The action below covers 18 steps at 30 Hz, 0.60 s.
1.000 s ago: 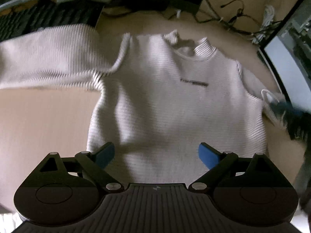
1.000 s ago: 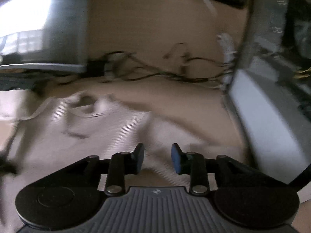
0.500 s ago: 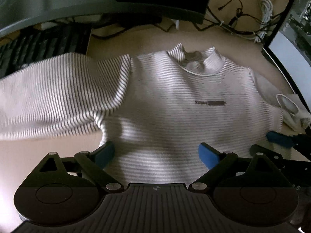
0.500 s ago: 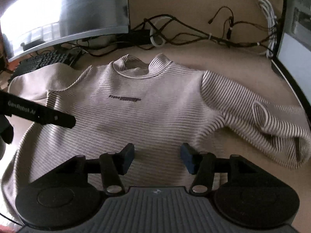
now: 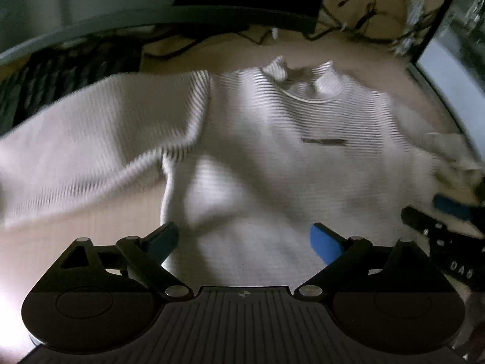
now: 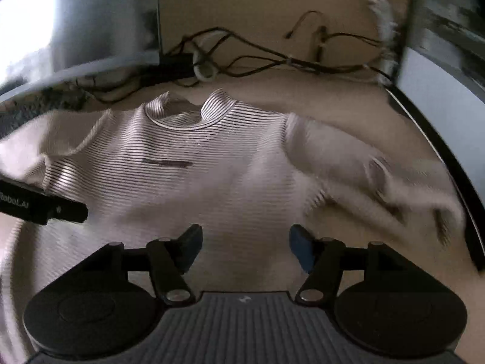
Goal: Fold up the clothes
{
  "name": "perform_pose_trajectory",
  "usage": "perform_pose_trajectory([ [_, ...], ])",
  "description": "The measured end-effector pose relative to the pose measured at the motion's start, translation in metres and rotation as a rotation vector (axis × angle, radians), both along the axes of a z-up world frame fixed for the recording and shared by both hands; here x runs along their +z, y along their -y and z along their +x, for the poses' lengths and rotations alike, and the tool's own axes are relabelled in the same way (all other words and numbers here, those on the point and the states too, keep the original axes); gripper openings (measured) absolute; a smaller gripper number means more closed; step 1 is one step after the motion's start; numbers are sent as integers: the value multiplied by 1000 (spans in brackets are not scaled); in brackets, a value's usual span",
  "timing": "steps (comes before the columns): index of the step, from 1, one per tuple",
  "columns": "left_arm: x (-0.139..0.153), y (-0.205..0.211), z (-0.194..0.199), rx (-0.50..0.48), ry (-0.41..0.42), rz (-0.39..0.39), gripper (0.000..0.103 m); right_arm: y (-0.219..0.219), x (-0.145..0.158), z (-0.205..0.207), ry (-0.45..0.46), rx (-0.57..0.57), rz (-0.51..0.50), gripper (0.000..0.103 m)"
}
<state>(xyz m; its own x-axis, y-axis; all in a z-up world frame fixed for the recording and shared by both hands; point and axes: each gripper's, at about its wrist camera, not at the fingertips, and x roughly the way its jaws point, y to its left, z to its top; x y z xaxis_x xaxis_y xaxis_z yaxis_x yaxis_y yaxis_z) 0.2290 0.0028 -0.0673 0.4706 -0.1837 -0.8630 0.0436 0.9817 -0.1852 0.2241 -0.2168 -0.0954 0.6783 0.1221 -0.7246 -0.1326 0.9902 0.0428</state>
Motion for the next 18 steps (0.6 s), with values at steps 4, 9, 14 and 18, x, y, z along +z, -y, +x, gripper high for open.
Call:
perform_pose_trajectory([
  [4, 4, -13, -42, -96, -9, -144, 97, 4, 18, -57, 6, -27, 71, 64],
  [9, -15, -8, -70, -147, -46, -160, 97, 2, -1, -92, -92, -43, 55, 64],
  [14, -19, -1, -91, -178, 36, -108, 97, 6, -9, -104, -67, -44, -72, 69],
  [18, -17, 4, -99, -174, 103, -57, 97, 10, -11, -109, -37, -28, -81, 70],
])
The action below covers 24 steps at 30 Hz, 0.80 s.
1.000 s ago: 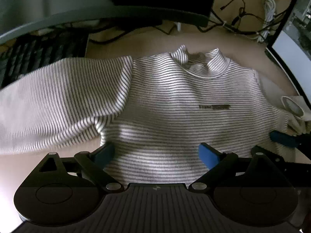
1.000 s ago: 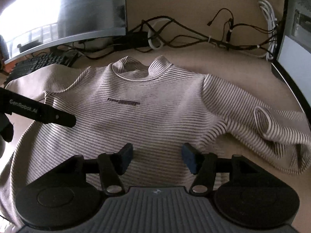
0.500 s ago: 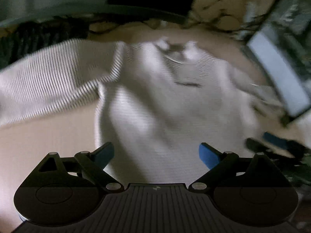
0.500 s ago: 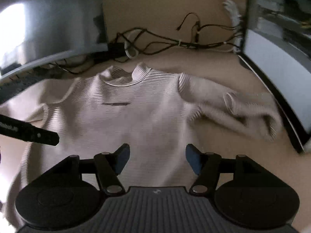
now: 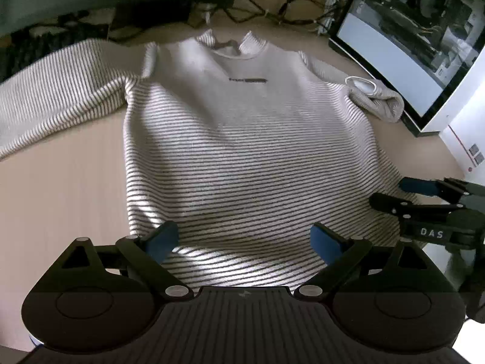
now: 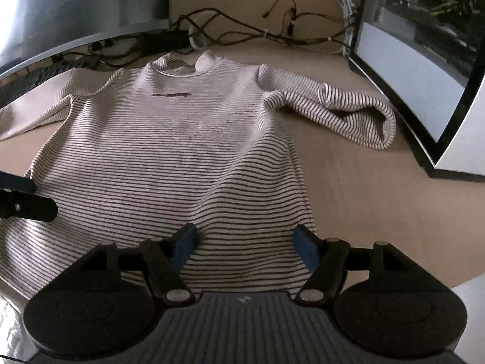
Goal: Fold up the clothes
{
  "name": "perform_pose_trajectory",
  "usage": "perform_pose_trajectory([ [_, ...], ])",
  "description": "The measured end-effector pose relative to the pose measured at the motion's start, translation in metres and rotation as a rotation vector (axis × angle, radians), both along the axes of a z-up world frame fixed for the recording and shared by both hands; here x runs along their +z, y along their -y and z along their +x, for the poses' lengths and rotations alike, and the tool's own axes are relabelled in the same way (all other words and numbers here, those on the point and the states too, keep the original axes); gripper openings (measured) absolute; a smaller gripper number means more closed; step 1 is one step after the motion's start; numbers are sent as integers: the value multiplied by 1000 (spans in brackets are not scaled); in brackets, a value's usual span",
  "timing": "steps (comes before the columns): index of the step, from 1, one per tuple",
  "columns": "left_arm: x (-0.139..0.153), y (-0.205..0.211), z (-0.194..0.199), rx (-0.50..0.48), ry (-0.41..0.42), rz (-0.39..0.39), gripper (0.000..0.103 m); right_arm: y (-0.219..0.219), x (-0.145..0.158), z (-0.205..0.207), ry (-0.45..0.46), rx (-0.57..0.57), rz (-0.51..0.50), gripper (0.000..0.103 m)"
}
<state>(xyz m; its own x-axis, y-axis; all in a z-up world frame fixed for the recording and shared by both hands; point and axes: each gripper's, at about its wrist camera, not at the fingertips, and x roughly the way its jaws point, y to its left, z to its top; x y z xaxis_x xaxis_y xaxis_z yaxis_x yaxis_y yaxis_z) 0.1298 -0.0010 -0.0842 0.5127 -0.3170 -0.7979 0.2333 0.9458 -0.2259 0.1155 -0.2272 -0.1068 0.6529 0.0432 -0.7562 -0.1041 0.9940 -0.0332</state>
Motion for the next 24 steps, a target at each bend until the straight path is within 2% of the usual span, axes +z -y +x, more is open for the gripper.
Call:
perform_pose_trajectory([
  [4, 24, -2, -22, 119, 75, 63, 97, 11, 19, -10, 50, -36, 78, 72],
  [6, 45, -3, -49, 172, 139, 88, 97, 22, 37, -26, 90, -58, 154, 85],
  [8, 61, -2, -80, 229, 177, 104, 98, 33, 59, -47, 128, -62, 242, 103],
  [11, 82, 6, -135, 295, 206, 92, 100, 40, 86, -87, 152, -39, 321, 103],
  [16, 96, 28, -228, 395, 257, 1, 103, 50, 106, -157, 208, 2, 438, 103],
  [17, 96, 33, -240, 398, 268, -1, 103, 51, 108, -173, 244, -10, 447, 103],
  [19, 98, 45, -256, 403, 282, 56, 103, 49, 110, -198, 296, -17, 424, 103],
  [22, 111, 59, -277, 384, 353, 167, 103, 40, 113, -229, 308, -1, 359, 103],
  [24, 120, 66, -291, 370, 390, 197, 103, 33, 117, -244, 312, 17, 304, 103],
])
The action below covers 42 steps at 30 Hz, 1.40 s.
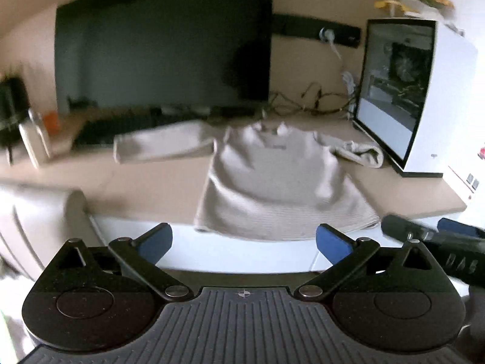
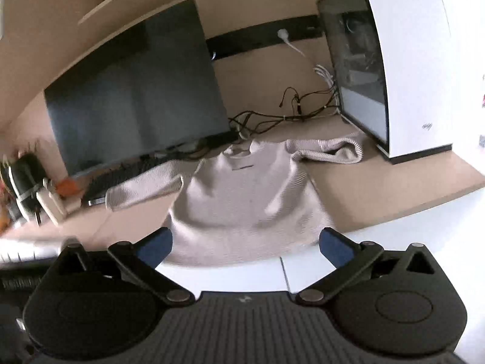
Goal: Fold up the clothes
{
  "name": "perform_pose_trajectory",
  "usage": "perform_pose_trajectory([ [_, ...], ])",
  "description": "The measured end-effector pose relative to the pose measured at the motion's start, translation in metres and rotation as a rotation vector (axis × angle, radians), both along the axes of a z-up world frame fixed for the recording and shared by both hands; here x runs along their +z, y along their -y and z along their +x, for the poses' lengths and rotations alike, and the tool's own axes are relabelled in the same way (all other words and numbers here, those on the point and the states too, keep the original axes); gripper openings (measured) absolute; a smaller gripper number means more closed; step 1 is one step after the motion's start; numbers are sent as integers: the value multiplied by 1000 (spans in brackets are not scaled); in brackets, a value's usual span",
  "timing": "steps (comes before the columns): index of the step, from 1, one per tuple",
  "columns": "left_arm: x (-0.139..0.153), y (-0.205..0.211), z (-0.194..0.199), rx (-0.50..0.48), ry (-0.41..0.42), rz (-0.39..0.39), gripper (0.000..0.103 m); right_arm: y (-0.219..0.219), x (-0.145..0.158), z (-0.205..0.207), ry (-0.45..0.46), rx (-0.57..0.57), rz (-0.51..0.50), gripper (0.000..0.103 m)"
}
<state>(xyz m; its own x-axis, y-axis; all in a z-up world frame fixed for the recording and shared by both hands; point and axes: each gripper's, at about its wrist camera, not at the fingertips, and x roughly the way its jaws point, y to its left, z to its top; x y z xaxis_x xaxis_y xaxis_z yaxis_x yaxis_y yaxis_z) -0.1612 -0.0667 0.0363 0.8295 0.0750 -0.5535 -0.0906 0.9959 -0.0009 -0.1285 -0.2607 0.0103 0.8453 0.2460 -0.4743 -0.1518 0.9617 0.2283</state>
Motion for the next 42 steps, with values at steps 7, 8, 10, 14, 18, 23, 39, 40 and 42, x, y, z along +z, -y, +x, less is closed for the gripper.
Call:
perform_pose_trajectory([
  [7, 2, 13, -11, 28, -71, 18, 103, -9, 24, -31, 112, -35, -165, 103],
  [8, 3, 11, -10, 39, -69, 3, 103, -9, 24, -32, 107, -26, -164, 103],
  [10, 3, 9, -12, 49, -63, -23, 103, -8, 21, -30, 62, 18, -142, 103],
  [14, 2, 11, -15, 45, -63, -39, 103, -1, 20, -31, 45, 6, -128, 103],
  [18, 2, 17, -20, 31, -56, -27, 103, 5, 19, -34, 19, -6, -113, 103],
  [23, 0, 18, -20, 25, -73, -31, 103, 10, 15, -36, -15, -15, -88, 103],
  [39, 1, 20, -18, 21, -64, -17, 103, 13, 14, -33, -34, -32, -68, 103],
  [40, 0, 21, -18, 21, -65, -17, 103, 13, 14, -33, -34, -30, -69, 103],
  [42, 0, 21, -17, 21, -70, -19, 103, 12, 14, -33, -34, -26, -73, 103],
])
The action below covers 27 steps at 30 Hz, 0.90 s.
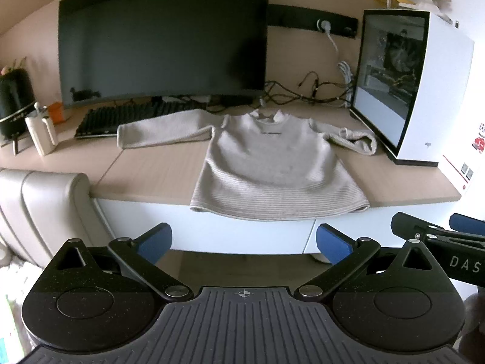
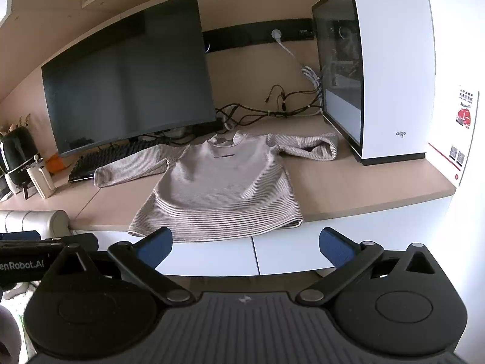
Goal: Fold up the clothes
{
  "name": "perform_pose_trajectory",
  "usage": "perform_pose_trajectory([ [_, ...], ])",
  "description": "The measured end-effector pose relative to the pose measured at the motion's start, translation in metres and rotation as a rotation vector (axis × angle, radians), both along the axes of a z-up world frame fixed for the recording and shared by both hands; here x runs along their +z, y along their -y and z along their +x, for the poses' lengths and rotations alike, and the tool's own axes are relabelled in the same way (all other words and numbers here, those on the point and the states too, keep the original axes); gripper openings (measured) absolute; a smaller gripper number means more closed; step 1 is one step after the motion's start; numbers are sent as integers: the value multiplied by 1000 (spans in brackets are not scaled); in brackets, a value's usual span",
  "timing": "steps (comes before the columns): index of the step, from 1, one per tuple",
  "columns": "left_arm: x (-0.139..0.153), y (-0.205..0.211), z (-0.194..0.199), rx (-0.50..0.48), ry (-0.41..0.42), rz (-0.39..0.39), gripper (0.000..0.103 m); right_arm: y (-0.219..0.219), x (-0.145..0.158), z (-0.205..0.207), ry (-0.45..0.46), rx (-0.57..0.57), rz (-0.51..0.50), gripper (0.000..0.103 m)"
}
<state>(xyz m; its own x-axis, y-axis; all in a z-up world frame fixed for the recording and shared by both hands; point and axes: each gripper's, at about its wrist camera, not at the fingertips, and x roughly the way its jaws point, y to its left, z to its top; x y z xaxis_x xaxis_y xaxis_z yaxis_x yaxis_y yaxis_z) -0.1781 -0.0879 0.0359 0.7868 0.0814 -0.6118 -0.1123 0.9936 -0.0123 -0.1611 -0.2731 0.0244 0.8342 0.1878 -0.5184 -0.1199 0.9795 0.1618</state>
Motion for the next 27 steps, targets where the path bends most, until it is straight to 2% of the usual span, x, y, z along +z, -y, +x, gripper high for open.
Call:
perform_pose_trajectory([
  [27, -3, 21, 19, -22, -28, 9, 103, 18, -4, 14, -33, -14, 15, 103],
])
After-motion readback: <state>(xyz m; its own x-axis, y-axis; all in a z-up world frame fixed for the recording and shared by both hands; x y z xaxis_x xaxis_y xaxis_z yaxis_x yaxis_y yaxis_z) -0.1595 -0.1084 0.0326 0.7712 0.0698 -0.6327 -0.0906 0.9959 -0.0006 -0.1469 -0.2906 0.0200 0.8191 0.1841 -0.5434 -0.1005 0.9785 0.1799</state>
